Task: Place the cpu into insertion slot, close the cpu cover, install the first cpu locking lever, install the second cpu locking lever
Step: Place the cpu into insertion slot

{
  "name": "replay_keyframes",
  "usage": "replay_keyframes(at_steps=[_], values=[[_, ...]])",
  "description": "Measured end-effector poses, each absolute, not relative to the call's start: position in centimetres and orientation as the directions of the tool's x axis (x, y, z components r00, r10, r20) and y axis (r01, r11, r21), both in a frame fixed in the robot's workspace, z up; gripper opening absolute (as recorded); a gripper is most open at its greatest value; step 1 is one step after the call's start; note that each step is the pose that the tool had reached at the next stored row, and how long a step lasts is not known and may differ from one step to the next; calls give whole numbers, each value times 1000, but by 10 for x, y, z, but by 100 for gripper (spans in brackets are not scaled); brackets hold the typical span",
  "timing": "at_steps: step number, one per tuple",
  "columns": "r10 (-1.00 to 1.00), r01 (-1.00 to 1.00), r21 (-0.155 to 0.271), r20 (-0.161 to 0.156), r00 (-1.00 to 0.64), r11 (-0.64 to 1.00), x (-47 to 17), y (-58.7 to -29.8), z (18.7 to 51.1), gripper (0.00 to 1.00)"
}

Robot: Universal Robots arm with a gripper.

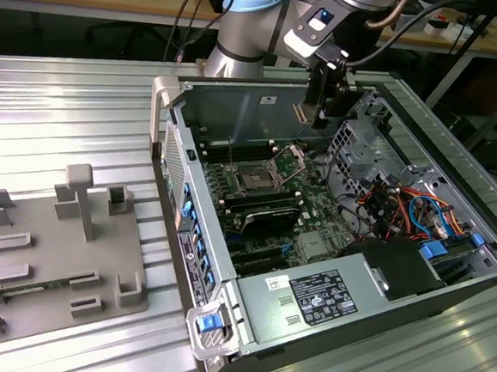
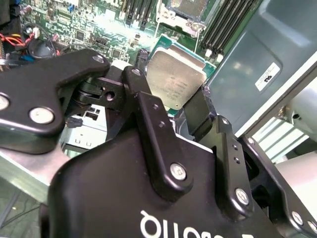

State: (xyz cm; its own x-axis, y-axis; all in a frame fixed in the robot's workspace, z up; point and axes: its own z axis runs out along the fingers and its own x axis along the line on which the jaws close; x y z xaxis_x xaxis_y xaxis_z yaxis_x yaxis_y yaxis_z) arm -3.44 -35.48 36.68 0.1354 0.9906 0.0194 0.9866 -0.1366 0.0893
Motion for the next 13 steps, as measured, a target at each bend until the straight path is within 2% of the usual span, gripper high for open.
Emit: replay_keyframes(at_steps=[13], values=[[993,989,89,19,116,-117,-46,-354,364,55]])
